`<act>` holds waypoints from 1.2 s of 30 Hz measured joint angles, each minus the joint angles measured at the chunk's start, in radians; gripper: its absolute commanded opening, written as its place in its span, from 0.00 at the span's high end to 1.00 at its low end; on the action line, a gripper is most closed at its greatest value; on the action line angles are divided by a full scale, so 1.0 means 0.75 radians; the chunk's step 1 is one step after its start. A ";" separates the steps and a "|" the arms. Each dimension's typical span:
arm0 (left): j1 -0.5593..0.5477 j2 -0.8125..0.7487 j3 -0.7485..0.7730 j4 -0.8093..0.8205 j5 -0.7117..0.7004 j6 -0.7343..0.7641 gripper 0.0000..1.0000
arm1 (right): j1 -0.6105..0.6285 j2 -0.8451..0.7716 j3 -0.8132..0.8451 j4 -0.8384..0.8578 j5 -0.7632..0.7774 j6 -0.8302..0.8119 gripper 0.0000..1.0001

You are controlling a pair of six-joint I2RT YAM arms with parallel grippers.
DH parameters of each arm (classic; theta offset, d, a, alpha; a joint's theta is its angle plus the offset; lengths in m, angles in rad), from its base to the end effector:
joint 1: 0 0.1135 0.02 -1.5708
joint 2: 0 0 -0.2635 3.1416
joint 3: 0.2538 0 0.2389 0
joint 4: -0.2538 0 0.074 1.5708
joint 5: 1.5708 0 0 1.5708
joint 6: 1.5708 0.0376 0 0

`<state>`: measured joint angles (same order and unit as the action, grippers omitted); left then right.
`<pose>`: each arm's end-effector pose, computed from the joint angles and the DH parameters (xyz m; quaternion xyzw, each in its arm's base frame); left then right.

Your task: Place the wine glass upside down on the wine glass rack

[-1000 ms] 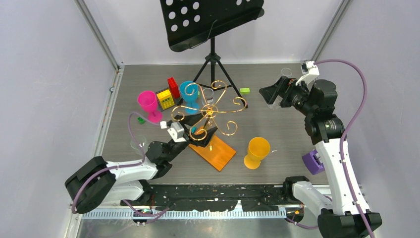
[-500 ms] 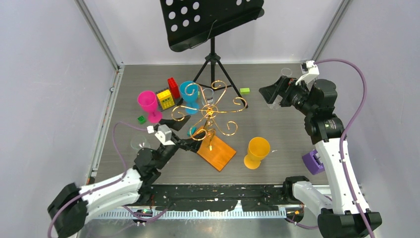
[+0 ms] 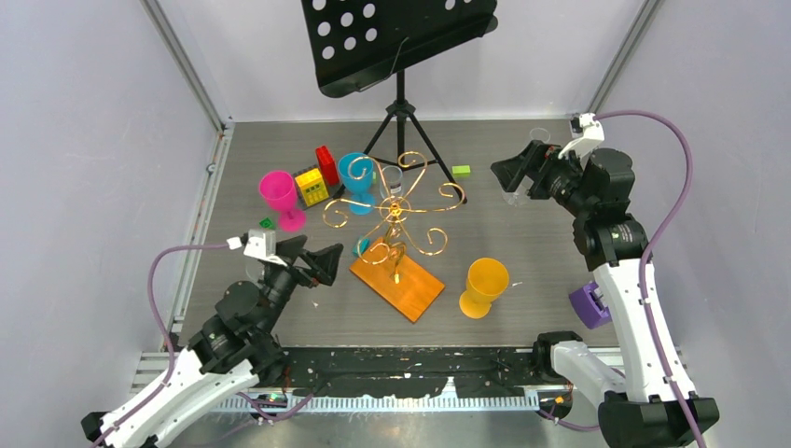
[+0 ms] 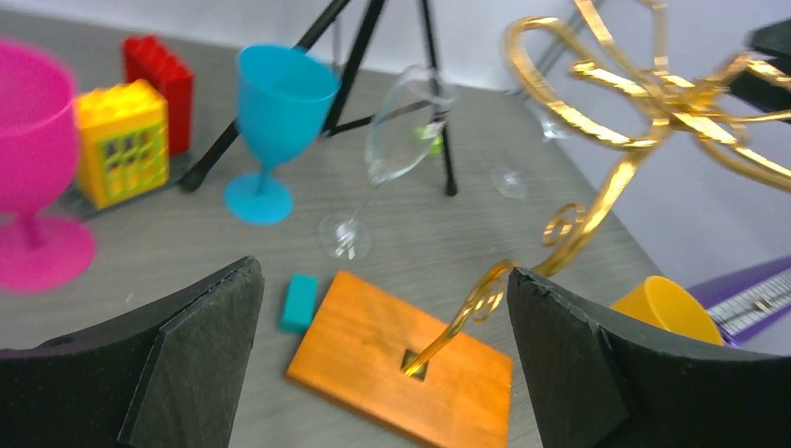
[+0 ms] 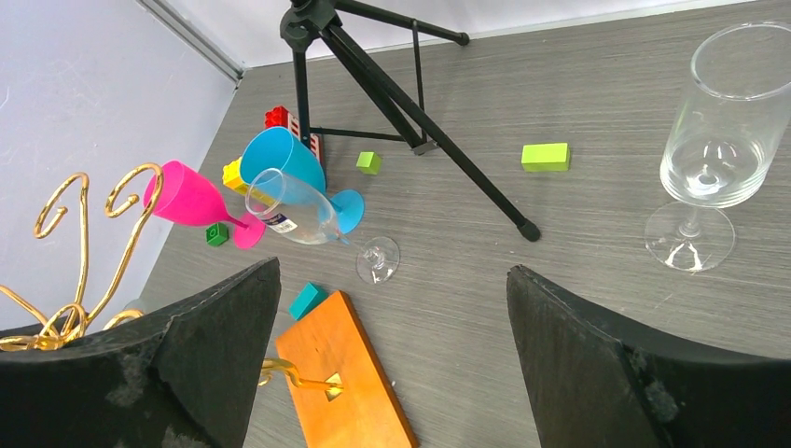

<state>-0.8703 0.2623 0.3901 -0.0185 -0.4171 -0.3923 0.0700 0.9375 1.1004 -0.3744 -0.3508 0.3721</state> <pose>0.0729 -0.0628 0.2826 0.0048 0.6709 -0.3184 0.6697 0.1880 0.0261 0.3996 0.0068 0.7736 0.2681 0.5741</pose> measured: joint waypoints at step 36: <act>0.621 0.470 0.463 -1.383 -0.226 -0.391 0.00 | 0.000 0.054 -0.017 0.020 -0.030 0.056 0.04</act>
<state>-0.4049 0.6151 0.7372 -1.0557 -0.5865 -0.6853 0.0700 0.9779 1.0878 -0.3592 -0.3733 0.4141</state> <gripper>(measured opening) 0.994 0.960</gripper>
